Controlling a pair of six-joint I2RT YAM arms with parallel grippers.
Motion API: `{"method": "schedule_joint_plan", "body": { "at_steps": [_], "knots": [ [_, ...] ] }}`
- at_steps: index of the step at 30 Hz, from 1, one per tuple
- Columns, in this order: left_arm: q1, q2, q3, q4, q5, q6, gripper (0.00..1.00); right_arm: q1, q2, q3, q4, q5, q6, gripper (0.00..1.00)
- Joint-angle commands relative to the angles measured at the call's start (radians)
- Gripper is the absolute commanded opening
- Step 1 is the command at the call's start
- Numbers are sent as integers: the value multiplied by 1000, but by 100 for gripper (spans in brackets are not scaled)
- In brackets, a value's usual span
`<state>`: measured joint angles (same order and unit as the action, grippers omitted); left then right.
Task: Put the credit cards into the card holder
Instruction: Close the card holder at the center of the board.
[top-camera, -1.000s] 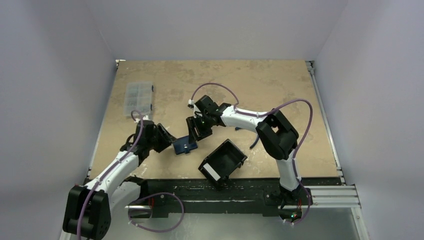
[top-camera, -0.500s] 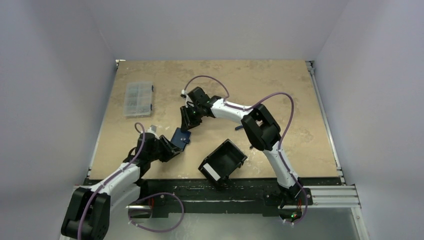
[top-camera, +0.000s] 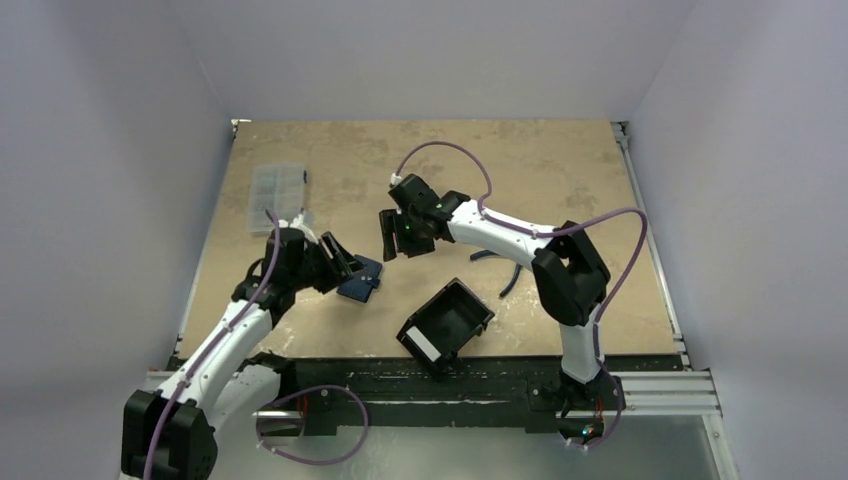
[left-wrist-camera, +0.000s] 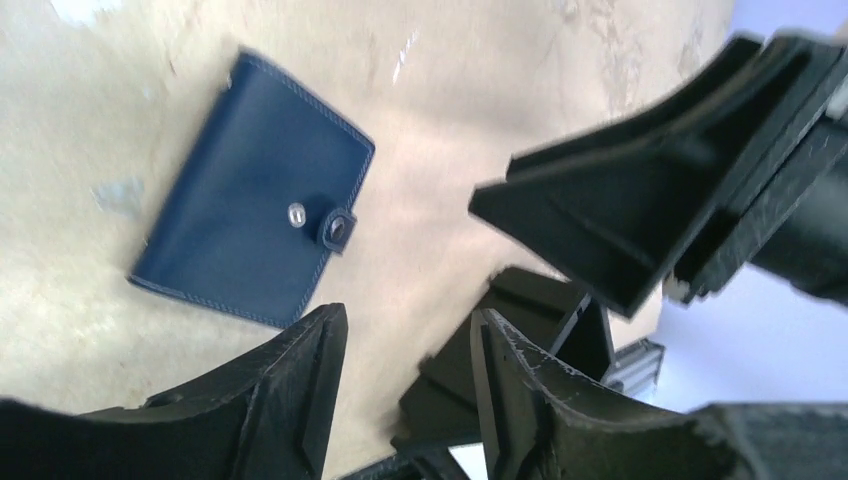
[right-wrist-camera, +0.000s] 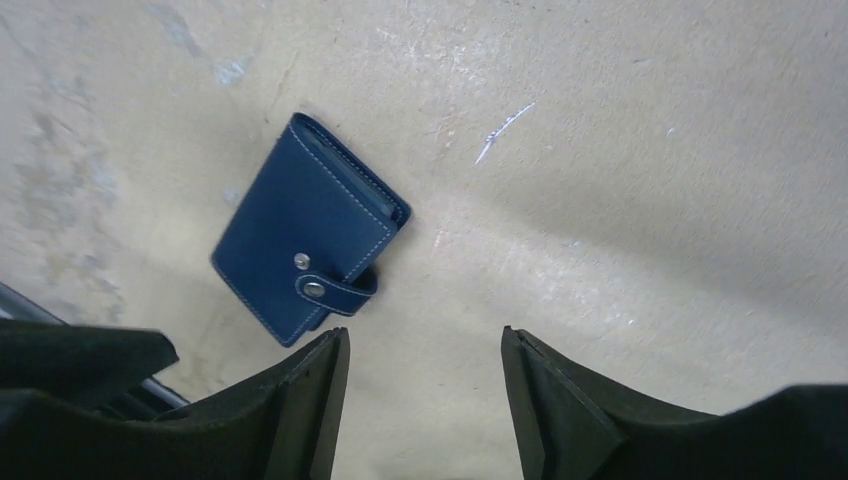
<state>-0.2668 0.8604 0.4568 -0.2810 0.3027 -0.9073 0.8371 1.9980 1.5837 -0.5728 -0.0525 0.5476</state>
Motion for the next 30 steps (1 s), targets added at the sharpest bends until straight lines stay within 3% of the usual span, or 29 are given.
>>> {"method": "schedule_joint_plan", "body": {
  "at_steps": [1,7,10,13,16,20,30],
  "knots": [
    [42,93,110,-66,-72,115,48,21,-51,-65,93,-7,183,65],
    [61,248,99,48,-39,140,30,61,-29,-70,172,-64,257,62],
    [63,286,90,77,-56,159,31,60,-16,-78,207,-104,243,60],
    [66,310,101,56,-129,185,32,60,9,-70,208,-126,249,51],
    [65,346,93,67,-161,197,30,63,7,-96,247,-130,291,50],
    [65,419,62,106,-153,188,22,63,8,-120,273,-129,320,41],
    [66,414,24,107,-178,191,6,63,74,-87,307,-153,314,39]
  ]
}}
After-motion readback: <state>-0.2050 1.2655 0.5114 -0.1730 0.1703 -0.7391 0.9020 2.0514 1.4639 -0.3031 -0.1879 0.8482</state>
